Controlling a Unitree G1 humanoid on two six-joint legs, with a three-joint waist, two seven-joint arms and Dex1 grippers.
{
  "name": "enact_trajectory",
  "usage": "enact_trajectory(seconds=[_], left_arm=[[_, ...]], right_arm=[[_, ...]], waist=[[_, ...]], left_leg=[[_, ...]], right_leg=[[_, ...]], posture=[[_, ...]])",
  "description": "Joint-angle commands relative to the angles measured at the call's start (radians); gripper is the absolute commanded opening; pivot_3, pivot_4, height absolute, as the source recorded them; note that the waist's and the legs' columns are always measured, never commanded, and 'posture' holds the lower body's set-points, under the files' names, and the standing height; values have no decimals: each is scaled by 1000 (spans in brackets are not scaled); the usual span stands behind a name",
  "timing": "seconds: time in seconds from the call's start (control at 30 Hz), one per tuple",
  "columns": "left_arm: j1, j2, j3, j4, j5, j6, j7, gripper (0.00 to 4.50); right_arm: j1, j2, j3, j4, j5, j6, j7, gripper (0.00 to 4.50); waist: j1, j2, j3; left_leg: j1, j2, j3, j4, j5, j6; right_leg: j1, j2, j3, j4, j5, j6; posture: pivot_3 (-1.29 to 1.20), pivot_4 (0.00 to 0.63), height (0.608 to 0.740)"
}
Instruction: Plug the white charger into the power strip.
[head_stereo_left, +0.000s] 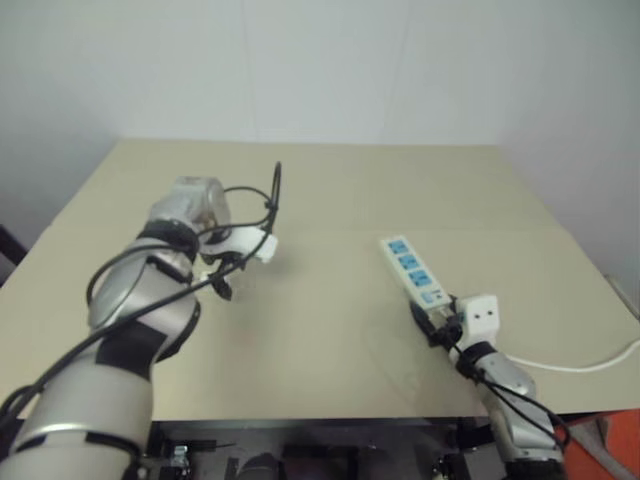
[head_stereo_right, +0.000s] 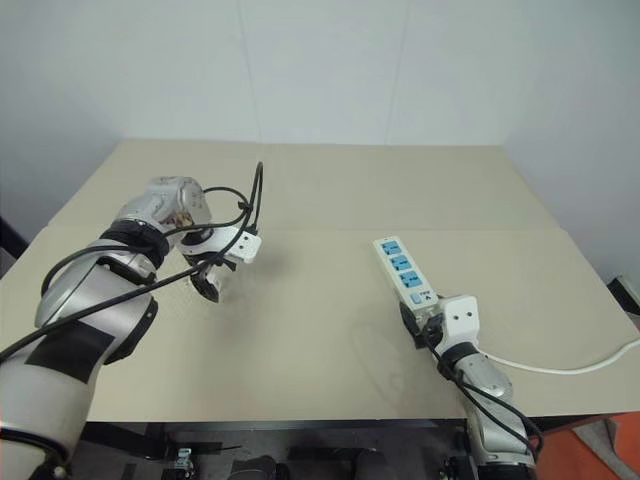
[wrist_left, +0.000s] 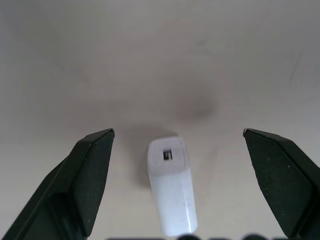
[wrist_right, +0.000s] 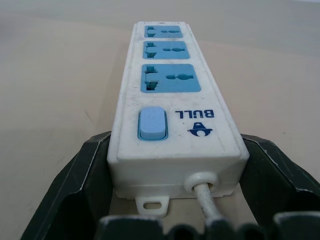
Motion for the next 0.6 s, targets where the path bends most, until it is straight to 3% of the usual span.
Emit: enact_trajectory(seconds=[0.03,0.37,0.47,0.6], left_arm=[[0,-2,-7,5,27,-8,28,4500],[26,-13,-11,10,64,-2,65,4500],[29,-16,-13,10,76,-1,81,3894],[35,-19,-18,15,91,-1,105,2602]], right_arm=[[26,-12,7,14,-19,35,-1,3397],[19,-24,10,22,-26,38,-1,3397],[19,-26,11,22,-27,40,0,3397],[15,-28,9,23,-26,41,-1,3397]], waist=[[1,0,0],[3,0,0],[3,0,0],[3,0,0]], left_leg=[[0,0,0,0,0,0],[-2,0,-3,6,-1,1],[-2,0,-3,6,-1,1],[-2,0,-3,6,-1,1]], right_leg=[[0,0,0,0,0,0],[1,0,-1,2,0,1],[1,0,-1,2,0,1],[1,0,-1,2,1,1]], posture=[[0,150,740],[0,150,740],[0,150,740],[0,150,740]])
